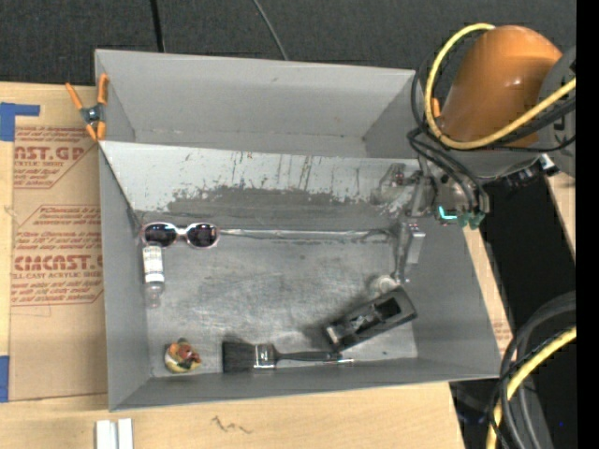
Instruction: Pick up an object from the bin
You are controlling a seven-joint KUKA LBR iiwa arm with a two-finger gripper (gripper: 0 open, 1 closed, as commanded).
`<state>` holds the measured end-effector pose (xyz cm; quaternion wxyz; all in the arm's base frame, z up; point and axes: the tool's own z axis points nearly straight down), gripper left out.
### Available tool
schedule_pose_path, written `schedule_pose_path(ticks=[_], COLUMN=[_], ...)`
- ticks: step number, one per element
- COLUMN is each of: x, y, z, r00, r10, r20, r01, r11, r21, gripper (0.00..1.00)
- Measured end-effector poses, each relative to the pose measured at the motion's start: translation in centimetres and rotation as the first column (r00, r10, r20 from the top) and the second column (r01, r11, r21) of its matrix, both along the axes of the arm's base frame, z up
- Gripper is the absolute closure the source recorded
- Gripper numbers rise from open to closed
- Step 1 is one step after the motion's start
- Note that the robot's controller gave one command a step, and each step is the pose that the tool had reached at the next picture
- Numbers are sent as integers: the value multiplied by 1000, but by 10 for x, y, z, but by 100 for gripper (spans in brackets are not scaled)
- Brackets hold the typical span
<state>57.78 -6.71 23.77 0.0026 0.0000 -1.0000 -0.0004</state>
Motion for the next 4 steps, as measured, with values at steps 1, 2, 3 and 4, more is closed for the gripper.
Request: schedule_pose_path(ticks=[1,2,3,4], x=[1,-8,-17,-33], y=[0,1,-5,-11], z=[5,-23,-81,-119], r00=[1000,998,998,998], r10=[1,64,54,64], r20=[8,14,12,3], r01=[-1,-64,-54,-64], r11=[1000,998,999,998], r21=[-1,-3,-1,0], gripper=[0,0,0,0])
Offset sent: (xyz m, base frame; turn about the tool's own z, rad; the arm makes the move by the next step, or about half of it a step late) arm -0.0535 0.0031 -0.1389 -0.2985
